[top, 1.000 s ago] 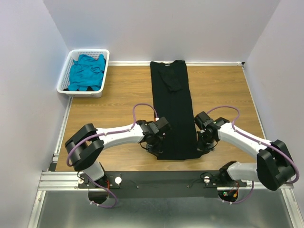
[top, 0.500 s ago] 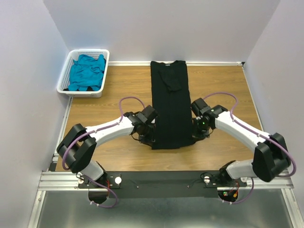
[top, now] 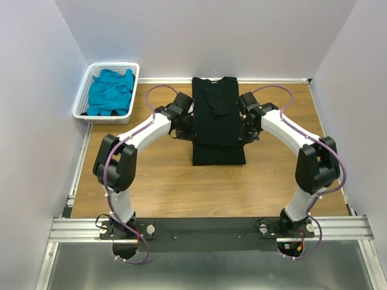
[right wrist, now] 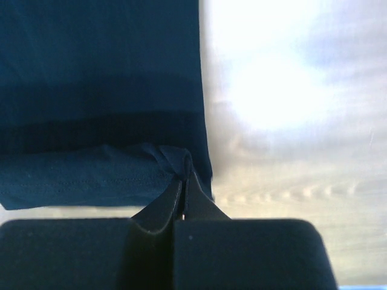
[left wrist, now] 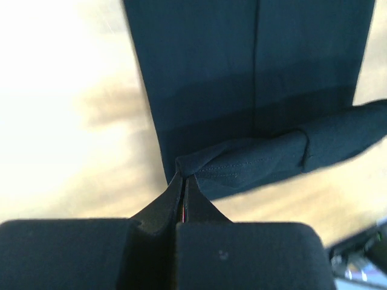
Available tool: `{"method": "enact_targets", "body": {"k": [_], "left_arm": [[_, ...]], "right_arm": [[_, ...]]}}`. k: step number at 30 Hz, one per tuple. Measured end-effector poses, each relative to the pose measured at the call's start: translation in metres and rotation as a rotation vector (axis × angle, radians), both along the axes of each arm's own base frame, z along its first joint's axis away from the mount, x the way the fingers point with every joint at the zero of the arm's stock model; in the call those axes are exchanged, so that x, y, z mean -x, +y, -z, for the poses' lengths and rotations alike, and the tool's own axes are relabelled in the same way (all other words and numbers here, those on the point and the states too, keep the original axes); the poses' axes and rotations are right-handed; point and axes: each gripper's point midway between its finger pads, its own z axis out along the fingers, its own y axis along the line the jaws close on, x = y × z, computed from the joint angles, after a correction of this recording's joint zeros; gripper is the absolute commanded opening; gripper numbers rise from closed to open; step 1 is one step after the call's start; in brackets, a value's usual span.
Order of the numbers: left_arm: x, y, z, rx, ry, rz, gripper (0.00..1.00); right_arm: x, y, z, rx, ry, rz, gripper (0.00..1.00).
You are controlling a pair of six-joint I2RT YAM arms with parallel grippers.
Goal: Fold and stack the t-shirts
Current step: Fold the tshirt
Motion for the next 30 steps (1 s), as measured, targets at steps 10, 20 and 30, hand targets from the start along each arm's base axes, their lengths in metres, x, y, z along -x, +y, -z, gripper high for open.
{"method": "enact_targets", "body": {"k": [10, 20, 30], "left_arm": [[-0.073, -0.007, 0.018, -0.042, -0.085, -0.007, 0.0], [-0.1, 0.004, 0.02, -0.026, -0.146, -0.044, 0.0], [-0.108, 0.005, 0.048, -0.034, -0.131, -0.047, 0.0]], "right_arm": [[-0.055, -0.008, 0.02, 0.026, -0.056, 0.02, 0.01], [-0.093, -0.001, 0.016, 0.015, -0.147, 0.004, 0.01], [-0.102, -0.003, 0.04, 0.026, -0.129, 0.006, 0.01]]}}
